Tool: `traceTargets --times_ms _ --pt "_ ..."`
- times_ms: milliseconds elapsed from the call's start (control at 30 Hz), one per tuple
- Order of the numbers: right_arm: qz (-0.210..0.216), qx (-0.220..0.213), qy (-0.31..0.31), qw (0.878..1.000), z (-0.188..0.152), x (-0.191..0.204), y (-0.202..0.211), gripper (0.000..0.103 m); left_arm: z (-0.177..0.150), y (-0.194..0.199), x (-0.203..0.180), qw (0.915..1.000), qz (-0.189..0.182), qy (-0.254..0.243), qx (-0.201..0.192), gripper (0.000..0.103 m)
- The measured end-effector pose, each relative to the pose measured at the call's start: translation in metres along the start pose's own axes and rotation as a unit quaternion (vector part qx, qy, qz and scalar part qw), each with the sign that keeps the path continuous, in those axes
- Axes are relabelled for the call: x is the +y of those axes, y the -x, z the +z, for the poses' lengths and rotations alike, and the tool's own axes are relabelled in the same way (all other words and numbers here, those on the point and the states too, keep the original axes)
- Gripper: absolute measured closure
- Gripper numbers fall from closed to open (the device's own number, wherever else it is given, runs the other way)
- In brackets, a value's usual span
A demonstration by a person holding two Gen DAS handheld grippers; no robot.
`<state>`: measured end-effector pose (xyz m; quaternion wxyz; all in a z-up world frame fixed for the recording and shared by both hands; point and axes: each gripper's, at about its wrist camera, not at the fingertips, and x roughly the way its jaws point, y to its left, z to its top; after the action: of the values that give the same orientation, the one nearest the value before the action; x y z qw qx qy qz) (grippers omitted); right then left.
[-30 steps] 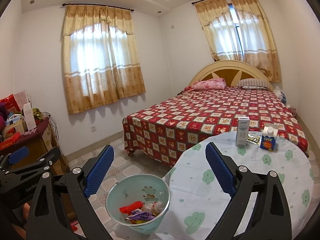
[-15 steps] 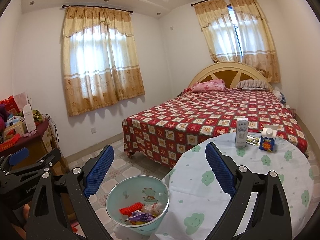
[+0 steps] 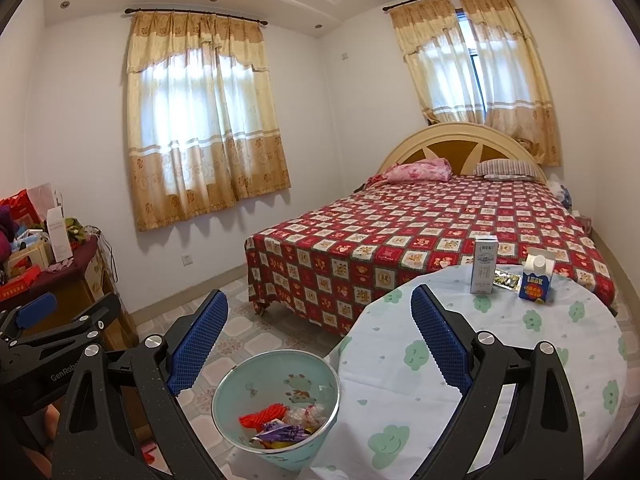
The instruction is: Collect trash
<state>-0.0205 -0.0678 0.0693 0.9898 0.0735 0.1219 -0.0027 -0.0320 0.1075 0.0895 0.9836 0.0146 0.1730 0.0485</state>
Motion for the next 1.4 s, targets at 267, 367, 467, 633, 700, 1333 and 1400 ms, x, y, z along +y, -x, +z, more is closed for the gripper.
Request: traceTargets --times_ms 267,367,467,633,700,1333,1400 --pt "0.001 0.0 -0.002 1.0 0.0006 0.0005 -0.0003 0.012 -0.0006 0.0002 -0.0012 1.0 0.0 -0.001 0.001 0.006" --pt "-0.001 0.002 0.0 1.0 0.0002 0.0014 -0.0004 0.012 -0.0006 0.0001 -0.0014 1.0 -0.001 -0.002 0.001 0.006" --pt "0.0 0.001 -0.003 1.0 0.0005 0.001 -0.0001 0.012 -0.0018 -0.0009 -0.0025 1.0 0.0 -0.003 0.003 0.006" --pt "0.0 0.001 -0.003 1.0 -0.0007 0.0004 -0.0006 0.012 -0.0022 -0.0012 -0.0026 1.0 0.0 -0.005 0.002 0.006" --pt "0.0 0.001 -0.003 1.0 -0.0006 0.0008 -0.0004 0.012 -0.0021 -0.0014 -0.0024 1.0 -0.001 -0.004 0.004 0.006" --pt "0.0 0.005 -0.004 1.0 -0.0041 -0.0016 -0.0011 0.012 -0.0029 -0.0055 0.0027 0.9998 0.018 0.002 0.008 0.006" --pt "0.0 0.006 -0.004 1.0 -0.0034 -0.0017 -0.0016 0.012 -0.0045 -0.0072 0.0064 0.9998 -0.004 0.012 0.014 0.006"
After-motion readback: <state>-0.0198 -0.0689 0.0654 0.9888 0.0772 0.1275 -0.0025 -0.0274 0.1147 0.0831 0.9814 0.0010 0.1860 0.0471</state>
